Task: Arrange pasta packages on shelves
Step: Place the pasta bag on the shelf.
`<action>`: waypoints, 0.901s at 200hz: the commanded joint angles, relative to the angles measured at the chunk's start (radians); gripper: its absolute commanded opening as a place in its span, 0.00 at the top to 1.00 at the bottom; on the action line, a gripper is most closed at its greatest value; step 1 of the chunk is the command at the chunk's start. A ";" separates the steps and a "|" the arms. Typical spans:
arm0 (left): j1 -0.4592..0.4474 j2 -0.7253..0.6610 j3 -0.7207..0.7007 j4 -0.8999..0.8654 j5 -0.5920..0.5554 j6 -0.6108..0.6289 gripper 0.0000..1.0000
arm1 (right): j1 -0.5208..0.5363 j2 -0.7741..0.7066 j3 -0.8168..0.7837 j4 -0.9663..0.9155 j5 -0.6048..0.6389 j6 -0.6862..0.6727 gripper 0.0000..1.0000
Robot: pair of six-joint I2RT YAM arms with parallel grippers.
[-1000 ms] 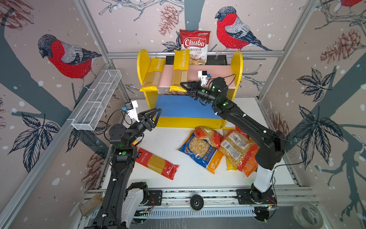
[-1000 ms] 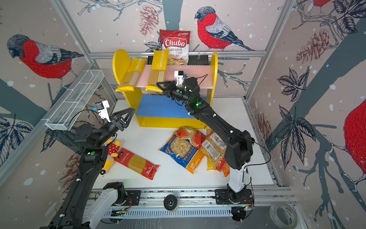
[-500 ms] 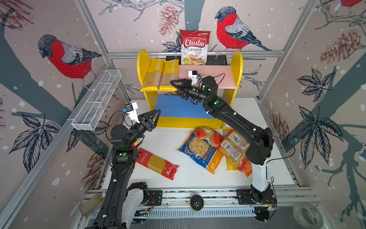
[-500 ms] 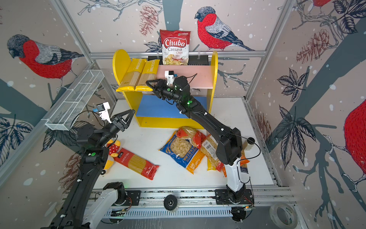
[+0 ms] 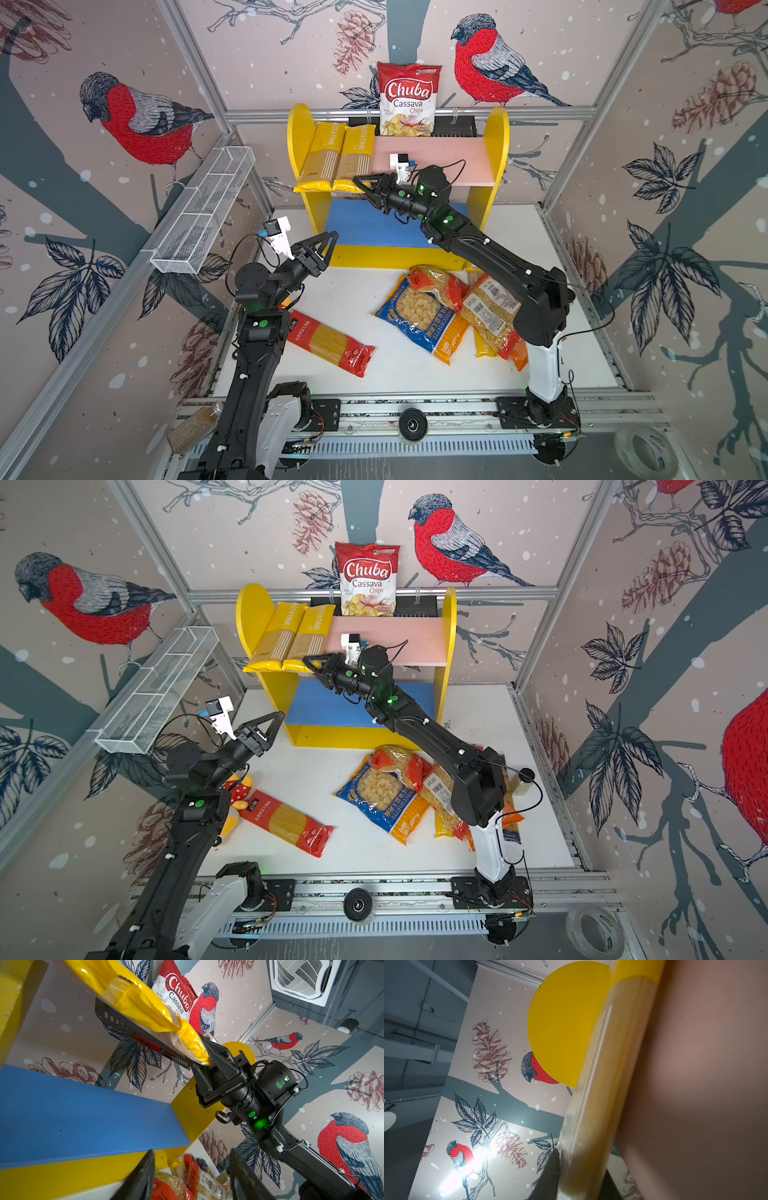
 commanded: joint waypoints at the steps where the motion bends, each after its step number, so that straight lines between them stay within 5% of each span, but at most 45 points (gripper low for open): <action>1: 0.000 -0.002 -0.010 0.055 0.005 -0.013 0.44 | 0.000 0.020 0.026 0.036 -0.005 -0.005 0.76; 32: -0.001 -0.001 -0.015 0.067 0.007 -0.026 0.44 | 0.005 0.049 0.061 0.026 -0.018 0.001 0.74; 81: 0.000 -0.013 -0.021 0.024 -0.013 0.010 0.44 | -0.012 -0.040 -0.049 0.058 -0.035 -0.047 0.44; 117: -0.014 -0.017 -0.038 0.029 -0.042 0.035 0.44 | -0.023 -0.158 -0.220 0.091 -0.045 -0.103 0.36; 180: -0.261 -0.051 -0.117 -0.074 -0.356 0.248 0.44 | -0.025 -0.441 -0.661 0.073 -0.025 -0.330 0.35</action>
